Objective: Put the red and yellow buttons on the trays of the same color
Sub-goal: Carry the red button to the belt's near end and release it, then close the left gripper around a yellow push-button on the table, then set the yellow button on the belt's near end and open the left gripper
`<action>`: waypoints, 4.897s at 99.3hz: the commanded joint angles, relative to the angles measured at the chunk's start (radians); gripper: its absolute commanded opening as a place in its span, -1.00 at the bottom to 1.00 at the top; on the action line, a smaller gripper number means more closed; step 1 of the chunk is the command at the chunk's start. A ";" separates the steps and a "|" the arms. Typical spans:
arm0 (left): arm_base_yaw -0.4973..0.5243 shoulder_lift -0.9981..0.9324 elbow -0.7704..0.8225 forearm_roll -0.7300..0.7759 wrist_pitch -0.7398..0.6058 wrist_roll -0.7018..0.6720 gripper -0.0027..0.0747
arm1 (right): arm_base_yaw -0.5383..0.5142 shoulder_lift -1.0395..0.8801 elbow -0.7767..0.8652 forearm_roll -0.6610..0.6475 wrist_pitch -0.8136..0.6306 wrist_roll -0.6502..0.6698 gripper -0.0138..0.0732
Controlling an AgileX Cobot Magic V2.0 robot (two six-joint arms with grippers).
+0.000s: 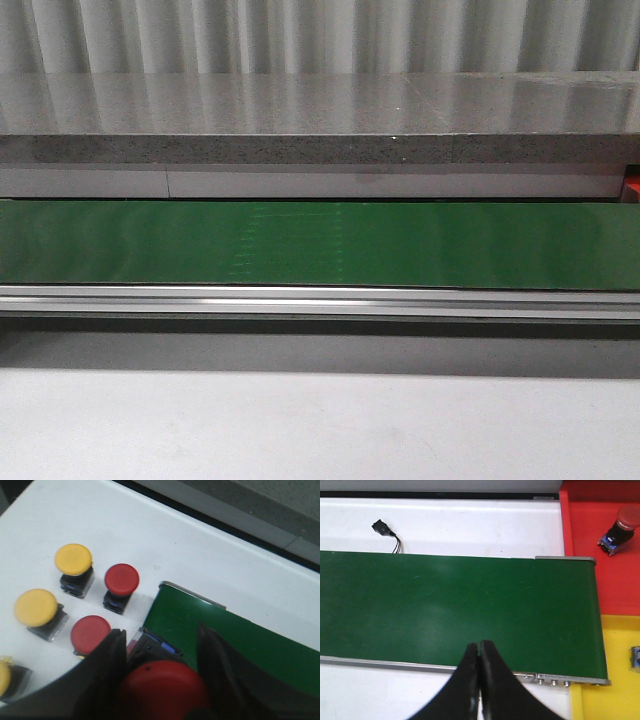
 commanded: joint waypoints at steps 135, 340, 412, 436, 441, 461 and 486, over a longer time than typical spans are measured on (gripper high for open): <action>-0.131 0.173 -0.186 -0.006 0.094 0.097 0.48 | 0.000 -0.009 -0.024 0.008 -0.050 -0.008 -0.97; 0.317 0.424 -0.086 0.165 -0.049 0.037 0.24 | 0.000 -0.009 -0.024 0.008 -0.050 -0.008 -0.97; 0.269 0.098 -0.095 0.097 0.086 0.015 -0.98 | 0.000 -0.009 -0.024 0.008 -0.050 -0.008 -0.97; 0.075 0.065 -0.188 0.095 0.109 0.044 -0.98 | 0.000 -0.009 -0.024 0.008 -0.050 -0.008 -0.97; 0.037 0.073 -0.208 0.095 0.109 0.044 -0.98 | 0.000 -0.009 -0.024 0.008 -0.049 -0.008 -0.97; -0.075 0.152 -0.263 0.107 0.117 0.045 -0.98 | 0.000 -0.009 -0.024 0.008 -0.049 -0.008 -0.97; -0.121 0.249 -0.273 0.116 0.147 0.045 -0.98 | 0.000 -0.009 -0.024 0.008 -0.049 -0.008 -0.97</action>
